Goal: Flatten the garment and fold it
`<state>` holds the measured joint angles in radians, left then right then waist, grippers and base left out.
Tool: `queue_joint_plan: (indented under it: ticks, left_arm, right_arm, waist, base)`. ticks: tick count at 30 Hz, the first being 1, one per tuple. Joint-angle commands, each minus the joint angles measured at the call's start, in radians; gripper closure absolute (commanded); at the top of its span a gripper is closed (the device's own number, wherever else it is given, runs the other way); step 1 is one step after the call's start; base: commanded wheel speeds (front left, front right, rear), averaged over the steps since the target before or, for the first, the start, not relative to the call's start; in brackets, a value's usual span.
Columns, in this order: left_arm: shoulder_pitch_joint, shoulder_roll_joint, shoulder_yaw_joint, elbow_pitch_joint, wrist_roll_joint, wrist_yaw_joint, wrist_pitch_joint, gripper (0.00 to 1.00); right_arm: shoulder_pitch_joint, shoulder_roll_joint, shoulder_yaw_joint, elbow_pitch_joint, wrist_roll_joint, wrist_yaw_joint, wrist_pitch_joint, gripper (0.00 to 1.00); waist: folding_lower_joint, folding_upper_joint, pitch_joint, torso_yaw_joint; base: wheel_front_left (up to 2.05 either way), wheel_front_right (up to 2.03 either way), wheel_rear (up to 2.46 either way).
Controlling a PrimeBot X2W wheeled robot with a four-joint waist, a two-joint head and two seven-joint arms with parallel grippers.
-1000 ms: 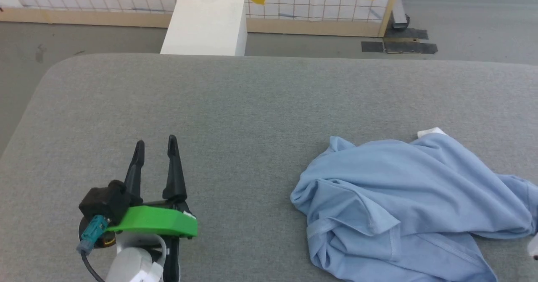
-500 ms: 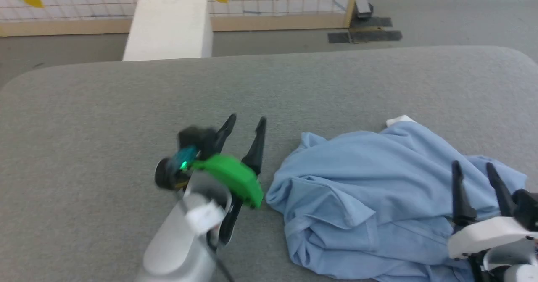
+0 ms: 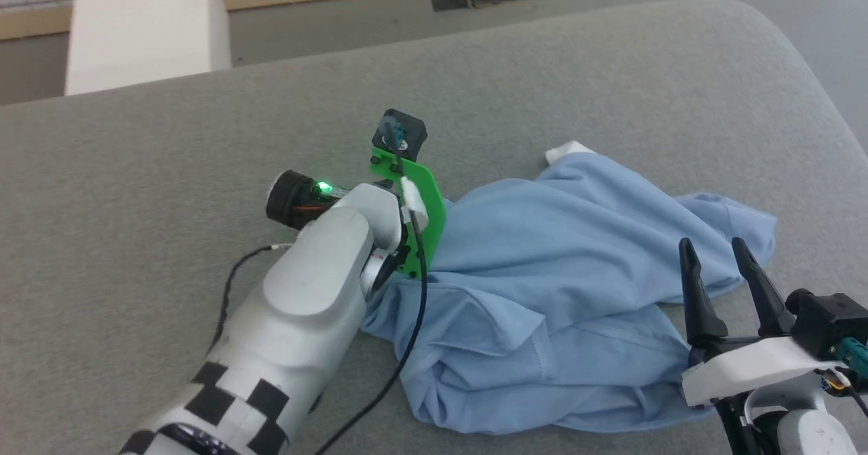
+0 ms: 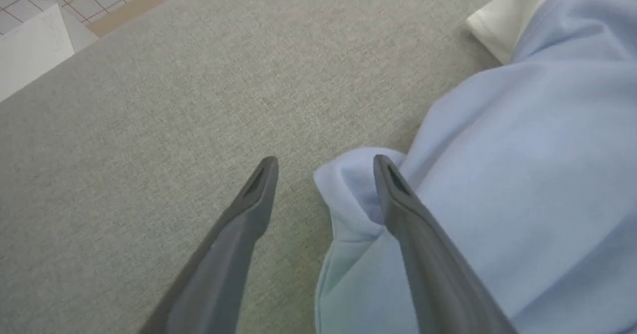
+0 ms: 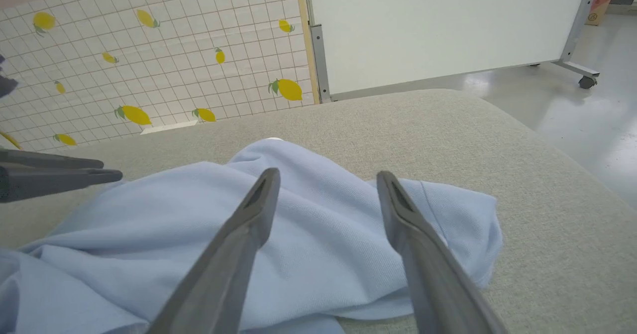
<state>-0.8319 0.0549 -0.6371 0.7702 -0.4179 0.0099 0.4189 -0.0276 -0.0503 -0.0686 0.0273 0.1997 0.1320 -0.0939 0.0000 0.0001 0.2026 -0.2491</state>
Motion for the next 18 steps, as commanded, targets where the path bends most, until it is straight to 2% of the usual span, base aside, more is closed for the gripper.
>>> queue_joint_plan:
  ticks: [1,8,9,10,12,18]
  left_arm:
    - [-0.03,0.011,-0.021,0.033,0.014,-0.018,0.05,0.0]
    - [-0.06,0.01,-0.104,0.135,0.004,-0.106,0.309,0.0]
    - [-0.06,0.01,-0.115,0.135,0.003,-0.113,0.323,0.65]
    - [-0.062,0.012,-0.121,0.13,0.006,-0.115,0.32,1.0]
    - [-0.066,0.017,-0.116,0.102,0.01,-0.109,0.252,1.0]
    - [-0.058,0.028,0.012,-0.006,-0.008,0.033,-0.167,1.0]
  right_arm:
    - [-0.016,0.0,0.007,0.001,0.015,-0.001,-0.012,0.0]
    - [-0.03,0.0,0.014,0.015,0.034,-0.001,-0.02,0.0]
    - [-0.033,0.0,0.014,0.017,0.038,-0.001,-0.021,0.0]
    - [-0.034,0.0,0.014,0.019,0.04,-0.001,-0.021,0.0]
    - [-0.038,0.0,0.014,0.021,0.041,-0.001,-0.021,0.0]
    - [-0.038,0.0,0.002,0.018,0.031,-0.001,-0.013,0.0]
  waist:
    - [0.0,-0.0001,0.054,-0.054]
    - [0.0,-0.0001,0.064,-0.052]
    - [0.0,-0.0001,0.062,-0.047]
    - [0.0,-0.0001,0.06,-0.042]
    - [0.0,-0.0001,0.055,-0.028]
    - [0.0,-0.0001,0.014,0.039]
  base:
    - [0.0,0.0,0.0]
    - [0.0,0.0,0.0]
    - [0.0,0.0,0.0]
    - [0.0,0.0,0.0]
    - [0.0,0.0,0.0]
    - [0.0,0.0,0.0]
